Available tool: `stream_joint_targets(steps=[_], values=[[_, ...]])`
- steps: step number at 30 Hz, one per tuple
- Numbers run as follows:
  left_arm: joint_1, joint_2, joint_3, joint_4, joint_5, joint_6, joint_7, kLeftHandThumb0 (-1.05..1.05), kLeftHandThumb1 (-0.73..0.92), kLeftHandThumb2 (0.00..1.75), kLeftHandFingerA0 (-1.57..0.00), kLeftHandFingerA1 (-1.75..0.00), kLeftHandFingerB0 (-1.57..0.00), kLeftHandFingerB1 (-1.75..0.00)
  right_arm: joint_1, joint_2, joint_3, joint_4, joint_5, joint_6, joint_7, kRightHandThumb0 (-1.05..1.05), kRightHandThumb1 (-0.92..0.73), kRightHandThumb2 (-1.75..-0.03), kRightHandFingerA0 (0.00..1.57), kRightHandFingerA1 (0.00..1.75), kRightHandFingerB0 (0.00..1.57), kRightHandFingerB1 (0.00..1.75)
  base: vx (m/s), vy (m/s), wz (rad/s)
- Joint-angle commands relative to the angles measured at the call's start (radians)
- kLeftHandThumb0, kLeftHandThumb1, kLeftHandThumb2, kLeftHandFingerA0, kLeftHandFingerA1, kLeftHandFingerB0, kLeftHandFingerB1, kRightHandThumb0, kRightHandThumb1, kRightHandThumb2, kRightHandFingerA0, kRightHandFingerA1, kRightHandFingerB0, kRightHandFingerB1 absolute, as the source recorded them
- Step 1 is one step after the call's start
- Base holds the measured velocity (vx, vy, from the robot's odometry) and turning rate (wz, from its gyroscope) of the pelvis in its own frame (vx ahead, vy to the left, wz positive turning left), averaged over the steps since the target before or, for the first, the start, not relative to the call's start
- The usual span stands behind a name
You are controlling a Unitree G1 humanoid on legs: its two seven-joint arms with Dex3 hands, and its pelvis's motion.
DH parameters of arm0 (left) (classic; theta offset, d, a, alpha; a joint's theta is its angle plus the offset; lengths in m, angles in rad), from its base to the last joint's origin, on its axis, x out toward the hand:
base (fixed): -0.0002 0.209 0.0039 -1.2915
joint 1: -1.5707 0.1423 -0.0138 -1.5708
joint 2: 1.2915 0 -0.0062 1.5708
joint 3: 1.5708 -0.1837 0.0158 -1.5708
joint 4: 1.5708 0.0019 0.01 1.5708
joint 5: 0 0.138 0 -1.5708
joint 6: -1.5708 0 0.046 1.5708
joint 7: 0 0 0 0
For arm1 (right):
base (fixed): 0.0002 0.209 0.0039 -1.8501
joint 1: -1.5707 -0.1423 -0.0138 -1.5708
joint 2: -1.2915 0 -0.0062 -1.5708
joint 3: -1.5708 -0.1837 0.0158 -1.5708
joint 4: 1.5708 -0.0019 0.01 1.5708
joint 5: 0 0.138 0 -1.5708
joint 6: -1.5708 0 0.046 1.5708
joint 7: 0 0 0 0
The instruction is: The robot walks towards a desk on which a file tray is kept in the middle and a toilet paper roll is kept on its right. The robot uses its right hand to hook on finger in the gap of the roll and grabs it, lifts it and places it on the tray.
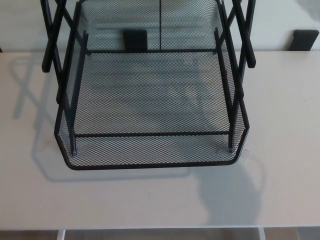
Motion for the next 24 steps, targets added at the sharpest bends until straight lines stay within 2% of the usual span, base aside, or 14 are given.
stream_joint_targets(steps=[1, 4, 7, 8, 9, 14, 15, 16, 18, 19, 20, 21, 23, 24], values=[[0.02, -0.001, 0.03, 0.017, -0.037, -0.136, -0.024, -0.74, 0.67, 1.05, -0.28, -0.63, -0.29, -0.59, 0.051, 0.089, 0.193, -0.052, 0.173, 0.176, 0.584, -0.23, -0.65, -0.64, 0.84, 1.47, 0.92, 0.65, 0.0, 0.0, 0.0], [0.018, -0.004, 0.037, -0.001, -0.047, -0.122, -0.031, -0.74, 0.67, 1.05, -0.27, -0.62, -0.28, -0.58, 0.108, 0.115, 0.228, -0.039, 0.165, 0.154, 0.578, -0.23, -0.65, -0.7, 0.93, 1.3, 0.97, 0.76, 0.0, 0.0, 0.0], [0.004, -0.003, 0.023, 0.026, -0.029, -0.147, -0.022, -0.74, 0.67, 1.05, -0.26, -0.61, -0.26, -0.57, 0.135, 0.124, 0.247, -0.035, 0.155, 0.147, 0.578, -0.23, -0.66, -0.73, 0.93, 1.34, 0.97, 0.77, 0.0, 0.0, 0.0], [0.004, -0.002, 0.021, 0.027, -0.028, -0.144, -0.027, -0.7, 0.83, 0.65, -0.26, -0.57, -0.29, -0.49, 0.149, 0.131, 0.253, -0.041, 0.155, 0.147, 0.575, -0.22, -0.65, -0.74, 0.95, 1.38, 0.97, 0.76, 0.0, 0.0, 0.0], [0.003, -0.002, 0.022, 0.03, -0.029, -0.142, -0.029, -0.75, 0.67, 1.05, -0.27, -0.62, -0.25, -0.56, 0.157, 0.136, 0.261, -0.038, 0.153, 0.144, 0.576, -0.22, -0.64, -0.75, 0.96, 1.4, 0.97, 0.79, 0.0, 0.0, 0.0], [-0.005, 0.0, 0.01, 0.038, -0.015, -0.146, -0.016, -0.74, 0.68, 1.05, -0.28, -0.62, -0.27, -0.57, 0.2, 0.165, 0.279, -0.039, 0.181, 0.136, 0.584, -0.18, -0.6, -0.83, 0.99, 1.41, 0.97, 0.84, 0.0, 0.0, 0.0], [-0.004, 0.002, 0.005, 0.035, -0.009, -0.147, -0.015, -0.69, 0.84, 0.65, -0.25, -0.57, -0.3, -0.48, 0.205, 0.165, 0.28, -0.039, 0.186, 0.131, 0.586, -0.17, -0.61, -0.83, 0.97, 1.41, 0.97, 0.83, 0.0, 0.0, 0.0], [-0.003, 0.002, 0.004, 0.03, -0.009, -0.145, -0.014, -0.7, 0.83, 0.65, -0.26, -0.58, -0.3, -0.48, 0.212, 0.164, 0.283, -0.044, 0.183, 0.127, 0.59, -0.18, -0.61, -0.82, 0.97, 1.39, 0.96, 0.82, 0.0, 0.0, 0.0], [-0.008, 0.0, 0.008, 0.035, -0.014, -0.142, -0.014, -0.71, 0.81, 0.65, -0.27, -0.56, -0.3, -0.47, 0.215, 0.167, 0.285, -0.049, 0.189, 0.14, 0.607, -0.18, -0.63, -0.84, 0.95, 1.42, 0.94, 0.84, 0.0, 0.0, 0.0], [-0.008, -0.002, 0.01, 0.037, -0.017, -0.133, -0.013, -0.74, 0.67, 1.04, -0.27, -0.61, -0.27, -0.56, 0.229, 0.165, 0.289, -0.057, 0.186, 0.138, 0.608, -0.17, -0.62, -0.85, 0.96, 1.46, 0.95, 0.85, 0.0, 0.0, 0.0], [-0.01, -0.001, 0.006, 0.041, -0.013, -0.133, -0.012, -0.75, 0.68, 1.04, -0.27, -0.62, -0.26, -0.56, 0.241, 0.162, 0.293, -0.062, 0.182, 0.127, 0.603, -0.16, -0.61, -0.86, 0.96, 1.47, 0.97, 0.86, 0.0, 0.0, 0.0], [-0.01, 0.0, 0.002, 0.042, -0.008, -0.143, -0.011, -0.68, 0.84, 0.65, -0.27, -0.58, -0.29, -0.48, 0.247, 0.16, 0.295, -0.061, 0.18, 0.113, 0.598, -0.16, -0.61, -0.86, 0.96, 1.5, 0.97, 0.86, 0.0, 0.0, 0.0], [0.005, 0.004, -0.013, 0.041, 0.009, -0.162, -0.013, -0.71, 0.85, 0.65, -0.28, -0.6, -0.28, -0.48, 0.269, 0.161, 0.301, -0.073, 0.183, 0.112, 0.602, -0.16, -0.61, -0.86, 0.97, 1.5, 0.97, 0.86, 0.0, 0.0, 0.0], [-0.004, 0.007, -0.01, 0.056, 0.005, -0.164, -0.017, -0.77, 0.68, 1.06, -0.31, -0.64, -0.25, -0.56, 0.274, 0.159, 0.305, -0.075, 0.176, 0.112, 0.603, -0.18, -0.61, -0.87, 0.97, 1.5, 0.97, 0.87, 0.0, 0.0, 0.0]])
